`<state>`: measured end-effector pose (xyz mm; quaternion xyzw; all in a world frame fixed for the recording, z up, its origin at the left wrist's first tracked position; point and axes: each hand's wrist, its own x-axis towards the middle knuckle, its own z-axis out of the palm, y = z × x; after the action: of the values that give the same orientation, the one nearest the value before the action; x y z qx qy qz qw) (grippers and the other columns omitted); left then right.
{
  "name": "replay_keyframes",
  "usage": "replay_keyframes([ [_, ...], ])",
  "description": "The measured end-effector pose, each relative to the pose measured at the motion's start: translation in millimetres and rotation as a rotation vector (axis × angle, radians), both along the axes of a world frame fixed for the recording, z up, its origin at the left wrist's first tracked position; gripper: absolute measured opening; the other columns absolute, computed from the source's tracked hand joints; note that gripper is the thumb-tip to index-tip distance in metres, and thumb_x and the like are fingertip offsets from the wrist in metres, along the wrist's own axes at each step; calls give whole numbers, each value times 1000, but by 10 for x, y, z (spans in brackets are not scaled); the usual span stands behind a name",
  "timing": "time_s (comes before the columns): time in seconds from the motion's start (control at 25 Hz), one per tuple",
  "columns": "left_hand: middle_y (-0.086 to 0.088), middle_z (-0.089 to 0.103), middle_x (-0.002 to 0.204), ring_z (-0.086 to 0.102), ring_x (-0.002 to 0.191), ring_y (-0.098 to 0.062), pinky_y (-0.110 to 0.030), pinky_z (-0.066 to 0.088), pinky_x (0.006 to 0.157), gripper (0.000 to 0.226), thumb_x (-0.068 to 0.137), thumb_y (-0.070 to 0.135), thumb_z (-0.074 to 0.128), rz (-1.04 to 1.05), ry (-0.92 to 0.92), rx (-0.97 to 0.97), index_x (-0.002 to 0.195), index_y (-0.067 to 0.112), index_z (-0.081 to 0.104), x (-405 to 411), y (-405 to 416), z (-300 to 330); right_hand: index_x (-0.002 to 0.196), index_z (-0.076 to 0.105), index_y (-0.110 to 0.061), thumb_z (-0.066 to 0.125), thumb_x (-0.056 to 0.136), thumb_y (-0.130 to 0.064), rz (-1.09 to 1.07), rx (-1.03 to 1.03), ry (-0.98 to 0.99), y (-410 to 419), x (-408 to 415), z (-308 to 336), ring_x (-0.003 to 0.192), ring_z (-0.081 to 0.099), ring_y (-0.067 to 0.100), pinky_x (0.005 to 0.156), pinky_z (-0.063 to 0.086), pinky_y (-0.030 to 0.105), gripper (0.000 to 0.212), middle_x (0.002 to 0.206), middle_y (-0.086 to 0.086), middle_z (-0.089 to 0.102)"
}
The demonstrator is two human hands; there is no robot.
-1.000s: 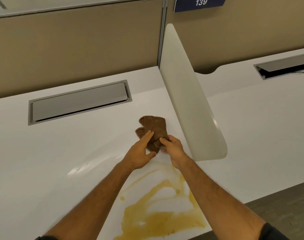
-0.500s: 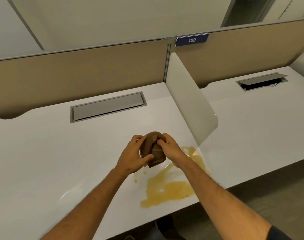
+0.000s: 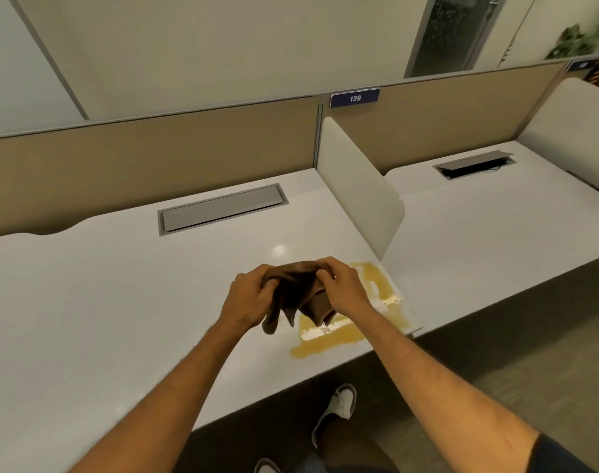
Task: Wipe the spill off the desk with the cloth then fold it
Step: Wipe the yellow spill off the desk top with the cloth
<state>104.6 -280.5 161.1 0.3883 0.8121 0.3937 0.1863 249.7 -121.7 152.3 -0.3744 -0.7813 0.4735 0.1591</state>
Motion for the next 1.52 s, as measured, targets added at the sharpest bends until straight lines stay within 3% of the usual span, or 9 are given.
replay_keyframes([
  [0.16,-1,76,93,69,75,-16,-33,63,80,27,106,24,56,-39,-24,65,128,20,71,470,-45,74,107,60,-24,44,104,-32,-157,-205,91,-239,45,68,96,64,15,75,51,22,18,101,-7,65],
  [0.28,-1,79,94,68,72,-8,-14,55,73,34,104,31,59,-67,32,58,136,23,67,761,-75,-2,109,58,-28,65,84,-54,-125,-439,176,-372,119,94,101,68,15,83,59,34,37,110,-4,69],
  [0.48,4,75,124,66,108,-6,-33,57,103,32,100,33,66,-73,-59,48,132,30,70,873,-128,-118,108,62,-25,70,86,-13,-92,-375,165,-245,478,47,99,70,23,75,61,31,26,107,1,71],
  [0.64,9,41,159,37,139,-6,-31,32,120,80,86,39,77,-118,4,-5,156,27,40,889,-15,-106,106,64,-26,67,87,-8,51,-388,198,-89,823,160,97,68,17,69,58,20,26,106,1,69],
  [0.84,15,63,124,64,113,-13,-30,59,94,53,77,50,77,-310,-195,-130,124,47,53,1071,95,-13,116,64,-26,72,79,-42,141,-568,214,-52,1215,263,104,67,26,79,60,39,41,116,6,68],
  [1.0,17,60,109,62,101,-8,-26,55,86,40,83,25,80,-395,-97,-196,109,43,56,1278,21,-95,134,54,-32,56,79,-81,152,-751,63,0,1406,205,104,65,30,86,49,42,73,119,11,69],
  [1.16,19,59,113,58,100,-2,-13,48,78,46,81,9,75,-455,45,-152,112,39,60,1454,31,-112,134,58,-42,69,72,-74,261,-810,-25,-136,1433,0,121,65,27,107,51,47,71,132,4,67],
  [1.4,20,57,115,63,93,-8,-27,57,61,47,80,12,72,-334,-3,-62,117,38,57,1294,-80,-159,137,53,-54,73,78,-15,393,-800,70,-375,1236,-168,112,70,22,90,61,38,73,132,2,64],
  [1.52,16,49,130,62,105,-16,-23,60,71,62,81,20,79,-259,43,-99,134,36,50,1082,-142,-279,134,58,-48,69,73,-14,250,-774,39,-461,1043,-284,111,68,34,94,60,49,71,129,10,63],
])
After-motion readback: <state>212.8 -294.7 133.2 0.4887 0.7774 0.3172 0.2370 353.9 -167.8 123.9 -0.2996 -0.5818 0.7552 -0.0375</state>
